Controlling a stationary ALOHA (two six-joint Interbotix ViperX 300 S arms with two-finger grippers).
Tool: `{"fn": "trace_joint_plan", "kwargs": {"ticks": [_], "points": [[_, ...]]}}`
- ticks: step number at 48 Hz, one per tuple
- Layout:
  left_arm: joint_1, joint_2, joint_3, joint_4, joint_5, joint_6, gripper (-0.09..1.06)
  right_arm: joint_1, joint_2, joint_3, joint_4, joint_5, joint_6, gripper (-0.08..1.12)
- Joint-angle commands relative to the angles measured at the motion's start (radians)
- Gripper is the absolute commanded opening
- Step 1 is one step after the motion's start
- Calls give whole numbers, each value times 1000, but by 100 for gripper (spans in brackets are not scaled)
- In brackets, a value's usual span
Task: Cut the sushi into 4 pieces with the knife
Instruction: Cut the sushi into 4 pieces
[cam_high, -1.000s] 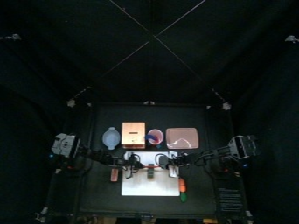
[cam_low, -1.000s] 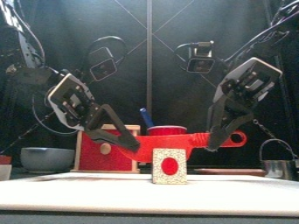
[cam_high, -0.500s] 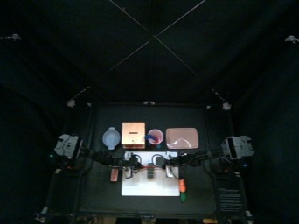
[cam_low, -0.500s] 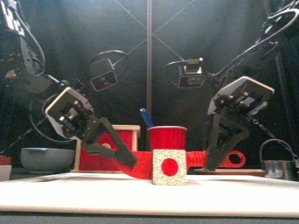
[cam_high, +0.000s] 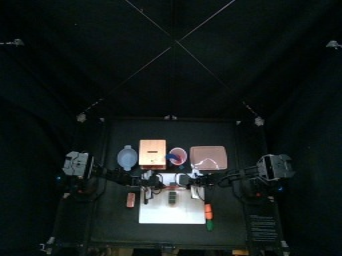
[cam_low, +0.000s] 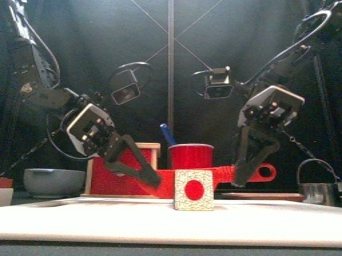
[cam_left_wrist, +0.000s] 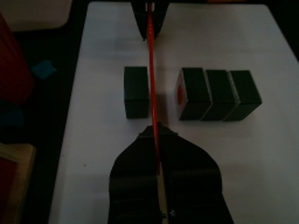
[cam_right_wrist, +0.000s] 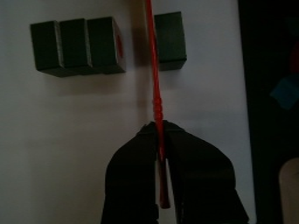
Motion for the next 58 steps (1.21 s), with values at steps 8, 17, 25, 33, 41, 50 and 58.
{"fn": "trace_joint_plan", "kwargs": {"ticks": [8, 17, 25, 33, 41, 50, 58], "points": [[-37, -97, -6, 21, -5, -3, 10, 55, -86, -28, 18, -9, 3, 8], [-74, -72, -6, 17, -5, -8, 10, 94, -74, -32, 31, -11, 3, 8], [-101, -40, -14, 12, -5, -8, 10, 100, -55, -32, 41, -11, 3, 8], [-101, -14, -17, 11, -5, -8, 10, 98, -32, -32, 43, -12, 3, 8], [-103, 2, -17, 11, -5, -9, 10, 95, -12, -32, 43, -15, 3, 8], [-103, 6, -17, -5, -3, -9, 10, 95, 0, -32, 51, -21, 3, 8], [-103, 6, -15, -6, -2, -11, 10, 97, 8, -34, 55, -28, 3, 8]]}}
